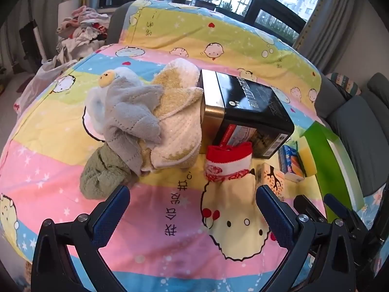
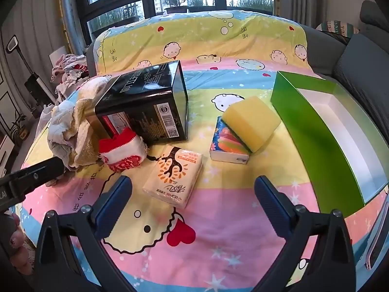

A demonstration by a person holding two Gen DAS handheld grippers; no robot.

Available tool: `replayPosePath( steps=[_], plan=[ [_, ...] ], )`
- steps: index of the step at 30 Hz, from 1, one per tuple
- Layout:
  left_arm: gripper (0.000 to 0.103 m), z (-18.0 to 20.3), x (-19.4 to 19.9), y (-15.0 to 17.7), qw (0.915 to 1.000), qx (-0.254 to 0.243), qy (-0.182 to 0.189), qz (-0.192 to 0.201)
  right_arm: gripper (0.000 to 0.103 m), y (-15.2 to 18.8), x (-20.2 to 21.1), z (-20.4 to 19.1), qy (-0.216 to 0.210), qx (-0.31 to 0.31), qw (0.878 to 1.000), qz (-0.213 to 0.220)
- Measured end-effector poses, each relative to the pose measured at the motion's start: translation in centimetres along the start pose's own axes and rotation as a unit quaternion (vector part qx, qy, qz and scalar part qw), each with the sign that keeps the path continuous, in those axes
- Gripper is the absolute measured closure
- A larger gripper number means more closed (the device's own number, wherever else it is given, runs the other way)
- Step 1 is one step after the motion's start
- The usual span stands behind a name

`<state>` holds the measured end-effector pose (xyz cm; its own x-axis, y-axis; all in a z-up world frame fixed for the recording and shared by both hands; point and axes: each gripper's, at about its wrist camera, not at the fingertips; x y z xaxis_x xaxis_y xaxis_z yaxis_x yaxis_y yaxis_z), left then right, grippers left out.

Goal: Organize soft objects
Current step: 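Move the right tool toward the tree-print tissue pack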

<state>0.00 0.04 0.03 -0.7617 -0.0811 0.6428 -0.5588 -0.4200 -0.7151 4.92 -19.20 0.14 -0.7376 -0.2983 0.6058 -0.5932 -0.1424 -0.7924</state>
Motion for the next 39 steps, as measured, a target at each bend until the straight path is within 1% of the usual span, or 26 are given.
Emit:
replayPosePath(
  steps=[3,5,8,16,23,24,28,31,36,39],
  plan=[
    [0.000,0.0,0.1,-0.1,1.0000,-0.003,-0.003,0.003,0.003,0.0,-0.1,0.0,-0.002,-0.001,1.000,-0.003],
    [0.000,0.8,0.1,0.2,0.9999,-0.007,-0.010,0.006,0.003,0.1,-0.1,0.0,-0.001,0.000,1.000,-0.003],
    [0.000,0.1,0.1,-0.3,0.9999,-0.008,-0.009,0.006,0.003,0.0,0.0,0.0,-0.003,-0.003,1.000,0.000],
    [0.000,0.0,0.3,-0.2,0.9998,-0.007,-0.014,0.009,0.003,0.0,0.2,0.1,-0.005,-0.006,1.000,0.002],
    [0.000,0.3,0.6,-0.5,1.0000,0.001,-0.008,0.004,0.004,-0.1,0.7,0.0,-0.011,-0.013,1.000,0.007],
    [0.000,0.2,0.5,-0.5,1.0000,0.005,-0.003,0.005,0.004,-0.1,0.7,-0.1,-0.013,-0.012,1.000,0.007],
    [0.000,0.7,0.5,-0.5,0.9999,-0.006,-0.011,0.002,0.004,-0.1,0.7,-0.3,-0.015,-0.009,1.000,0.008],
    [0.000,0.9,0.5,-0.5,1.0000,-0.003,-0.005,-0.001,0.005,-0.2,0.8,-0.2,-0.012,-0.013,1.000,0.011],
    [0.000,1.4,0.7,-0.2,0.9997,-0.023,-0.011,0.001,0.005,-0.2,0.9,0.2,-0.008,-0.019,1.000,0.013],
    [0.000,1.1,0.7,-0.1,0.9997,-0.023,-0.005,-0.002,0.005,-0.2,0.9,0.4,-0.010,-0.023,1.000,0.014]
  ],
)
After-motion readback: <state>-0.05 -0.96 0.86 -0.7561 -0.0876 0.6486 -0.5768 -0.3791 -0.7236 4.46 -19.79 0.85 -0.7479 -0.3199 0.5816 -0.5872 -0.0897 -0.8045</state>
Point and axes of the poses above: each gripper's, at about its wrist camera, not at the fingertips, and x roughly against the way its jaws point, z to its right, y to its underside, and after that the axes turned 11 degrees about z, right-handed
